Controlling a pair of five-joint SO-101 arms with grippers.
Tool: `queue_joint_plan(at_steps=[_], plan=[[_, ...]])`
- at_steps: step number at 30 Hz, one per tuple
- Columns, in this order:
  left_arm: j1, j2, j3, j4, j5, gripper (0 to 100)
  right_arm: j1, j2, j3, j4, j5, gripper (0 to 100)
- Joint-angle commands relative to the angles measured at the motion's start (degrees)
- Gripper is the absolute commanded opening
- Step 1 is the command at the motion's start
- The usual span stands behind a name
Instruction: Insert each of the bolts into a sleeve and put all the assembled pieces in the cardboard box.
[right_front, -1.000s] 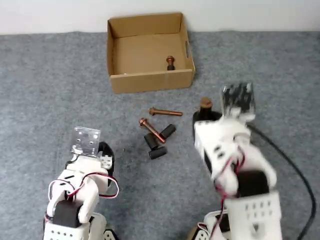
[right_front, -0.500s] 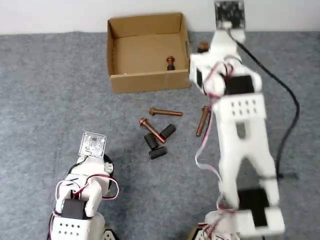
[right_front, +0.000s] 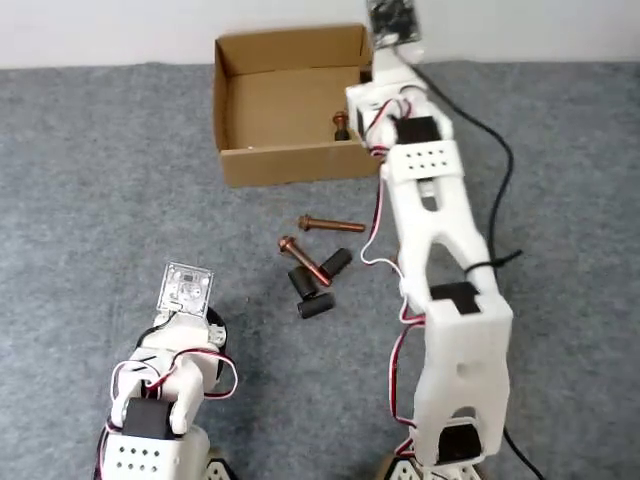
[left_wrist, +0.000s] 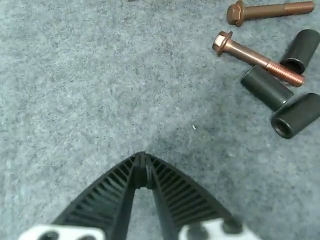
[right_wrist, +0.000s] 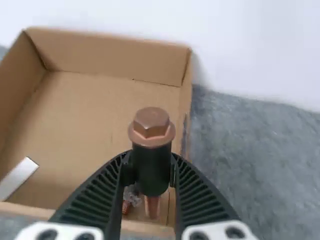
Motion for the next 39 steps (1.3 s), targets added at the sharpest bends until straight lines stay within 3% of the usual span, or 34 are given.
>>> queue_joint_plan(at_steps=[1,12,19,28,39], plan=[[-0.35,-0.44,-0.31,-1.41,-0.35,0,-0.66,3.38,-5.63,-3.56,2.73,0.8],[-0.35,-0.35,-0.22,-1.41,-0.35,0,-0.48,18.86,-19.08,6.9,2.73,1.0],[-0.26,-0.35,-0.22,-1.41,-0.35,0,-0.75,24.31,-31.82,17.01,2.73,16.0],[-1.67,-0.53,-0.04,-1.49,-0.35,0,-0.75,25.1,-45.01,29.85,2.46,0.4],[-6.15,-0.35,-0.04,-3.96,-0.35,0,-2.33,25.19,-59.69,50.07,2.29,0.8]])
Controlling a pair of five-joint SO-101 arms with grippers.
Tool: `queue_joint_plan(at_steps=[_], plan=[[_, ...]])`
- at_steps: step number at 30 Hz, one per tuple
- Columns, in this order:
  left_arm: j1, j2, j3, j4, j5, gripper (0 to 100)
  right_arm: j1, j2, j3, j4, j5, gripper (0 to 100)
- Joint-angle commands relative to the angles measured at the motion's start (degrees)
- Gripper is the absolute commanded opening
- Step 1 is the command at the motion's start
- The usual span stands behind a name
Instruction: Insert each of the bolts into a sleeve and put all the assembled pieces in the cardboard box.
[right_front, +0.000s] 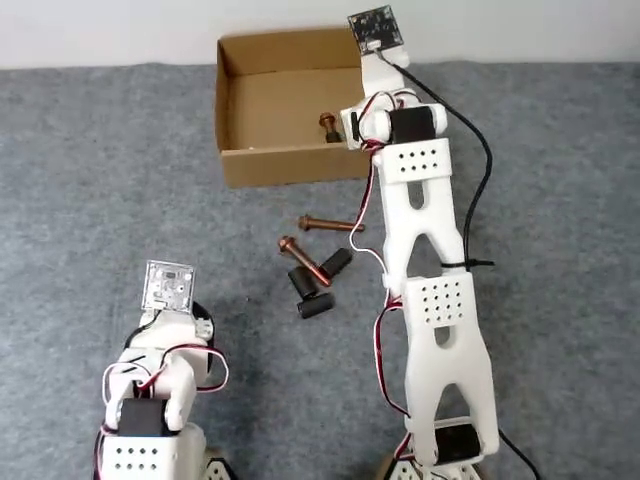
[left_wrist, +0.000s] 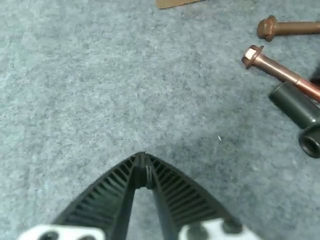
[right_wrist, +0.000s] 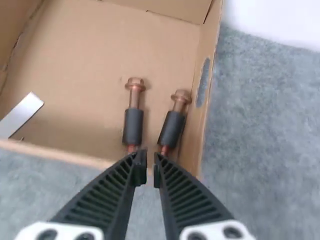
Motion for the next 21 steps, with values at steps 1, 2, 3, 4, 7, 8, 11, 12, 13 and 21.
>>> queue_joint_plan(at_steps=[1,2,3,4,7,8,11,12,13,21], plan=[[-0.7,-0.35,-0.22,-1.76,-0.26,0,-1.63,-1.36,-5.8,5.85,0.26,0.8],[-0.7,-0.26,-0.22,-2.29,-0.26,0,-2.07,-1.36,-6.77,7.43,0.26,0.8],[-0.7,-0.26,-0.22,-2.55,-0.26,0,-2.33,-1.45,-7.3,9.1,0.26,0.8],[-0.7,-0.26,-0.22,-2.64,-0.26,0,-2.86,-1.54,-7.47,10.68,0.26,0.8],[-0.62,-0.26,-0.22,-2.73,-0.26,0,-3.74,-2.24,-7.38,15.52,-0.09,0.8],[-0.62,-0.26,-0.22,-2.73,-0.26,0,-4.18,-2.59,-7.38,16.84,-1.05,0.8],[-0.62,-0.26,-0.22,-2.73,-0.26,0,-4.88,-3.65,-7.38,19.21,-5.54,0.8],[-0.62,-0.26,-0.13,-2.81,-0.26,0,-5.23,-4.09,-7.3,19.3,-6.59,0.8],[-0.62,-0.26,-0.13,-2.81,-0.26,0,-5.32,-4.62,-7.21,19.38,-7.38,0.8],[-0.53,-0.26,-0.13,-2.81,-0.26,0,-7.69,-15.6,12.22,19.47,-16.62,0.9]])
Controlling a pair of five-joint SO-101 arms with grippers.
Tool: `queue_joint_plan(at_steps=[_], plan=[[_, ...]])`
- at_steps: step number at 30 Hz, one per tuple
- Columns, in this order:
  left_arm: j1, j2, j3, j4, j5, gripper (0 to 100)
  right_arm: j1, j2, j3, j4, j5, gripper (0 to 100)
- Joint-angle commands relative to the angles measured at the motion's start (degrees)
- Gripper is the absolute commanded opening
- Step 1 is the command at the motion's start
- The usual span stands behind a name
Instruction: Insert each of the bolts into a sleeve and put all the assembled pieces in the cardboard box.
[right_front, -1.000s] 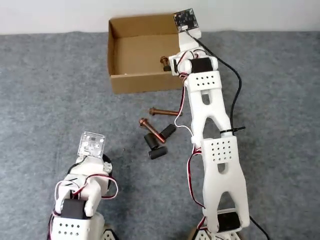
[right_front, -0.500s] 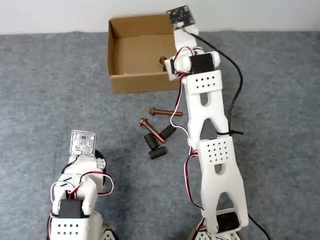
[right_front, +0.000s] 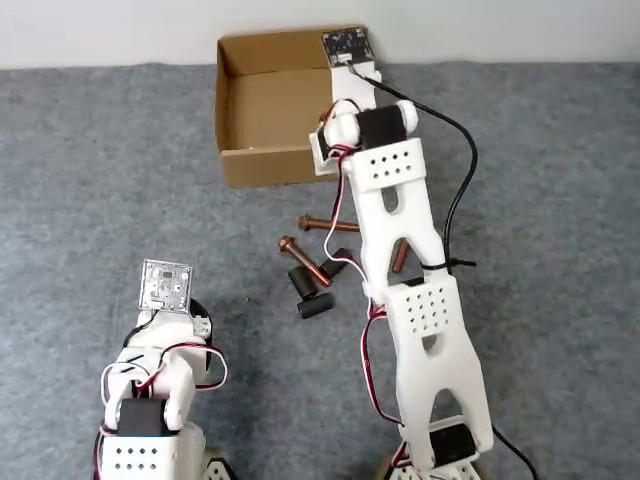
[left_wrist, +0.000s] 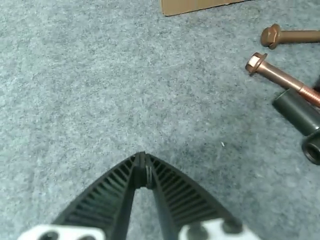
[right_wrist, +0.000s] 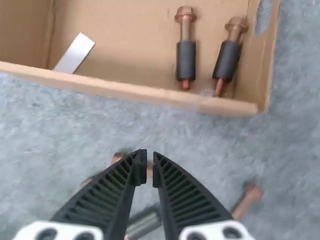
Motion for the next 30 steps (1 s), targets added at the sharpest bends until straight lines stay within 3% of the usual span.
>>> queue_joint_plan(at_steps=[1,8,16,30], plan=[[-0.26,-0.26,-0.13,-1.58,-0.26,0,-0.92,-10.33,11.78,2.51,-5.01,0.9],[-0.35,-0.26,-0.13,-2.2,-0.26,0,-2.51,-18.68,32.18,2.33,-15.47,2.1],[-0.44,-0.26,-0.13,-2.37,-0.26,0,-6.11,-17.45,39.38,2.15,-21.27,26.1],[-0.44,-0.26,-0.13,-2.29,-0.26,0,-6.64,-5.41,39.3,-4.18,-24.0,22.4]])
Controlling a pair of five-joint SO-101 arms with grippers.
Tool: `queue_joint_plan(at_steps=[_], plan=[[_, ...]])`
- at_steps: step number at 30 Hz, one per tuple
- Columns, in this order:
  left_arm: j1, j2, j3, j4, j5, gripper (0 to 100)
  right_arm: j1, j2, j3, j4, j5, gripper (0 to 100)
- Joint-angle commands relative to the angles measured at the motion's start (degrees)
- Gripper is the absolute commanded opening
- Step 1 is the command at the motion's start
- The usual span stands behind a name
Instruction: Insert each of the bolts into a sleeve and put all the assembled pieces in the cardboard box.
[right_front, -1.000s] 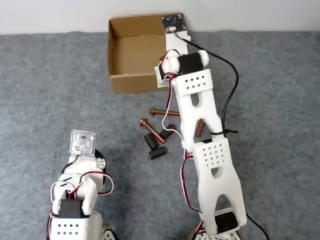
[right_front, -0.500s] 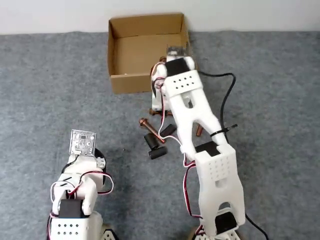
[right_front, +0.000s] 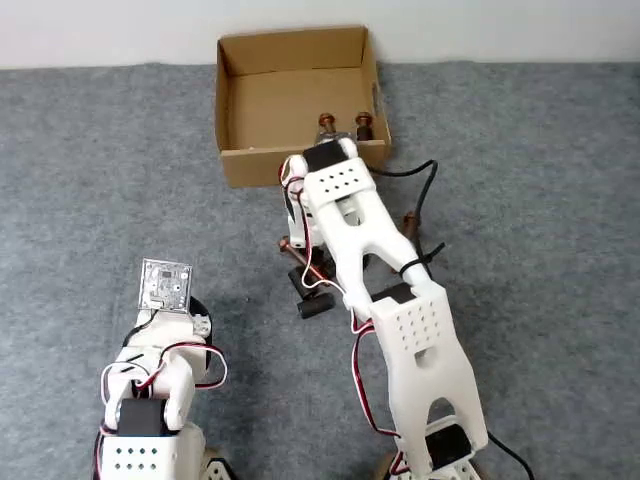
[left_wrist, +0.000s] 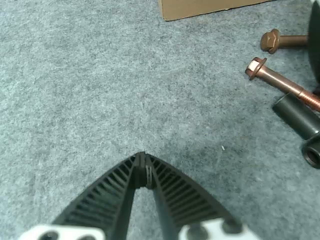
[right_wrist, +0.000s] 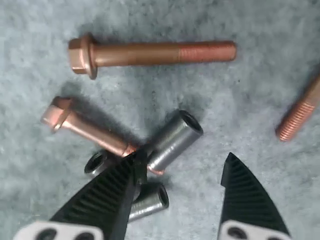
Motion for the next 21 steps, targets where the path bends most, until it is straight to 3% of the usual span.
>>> queue_joint_plan(at_steps=[1,7,14,21], plan=[[-0.44,-0.26,-0.13,-1.41,-0.26,0,0.13,0.66,-0.26,-3.21,-0.7,22.4],[-0.44,-0.26,-0.13,-1.32,-0.26,0,0.13,3.91,-0.26,-4.44,-0.97,21.8],[-0.44,-0.26,-0.13,-1.32,-0.26,0,-1.01,5.76,-0.26,0.92,-4.84,0.2],[-0.26,-0.26,-0.13,-1.32,-0.26,0,-0.92,4.62,-0.26,3.91,-4.4,0.9]])
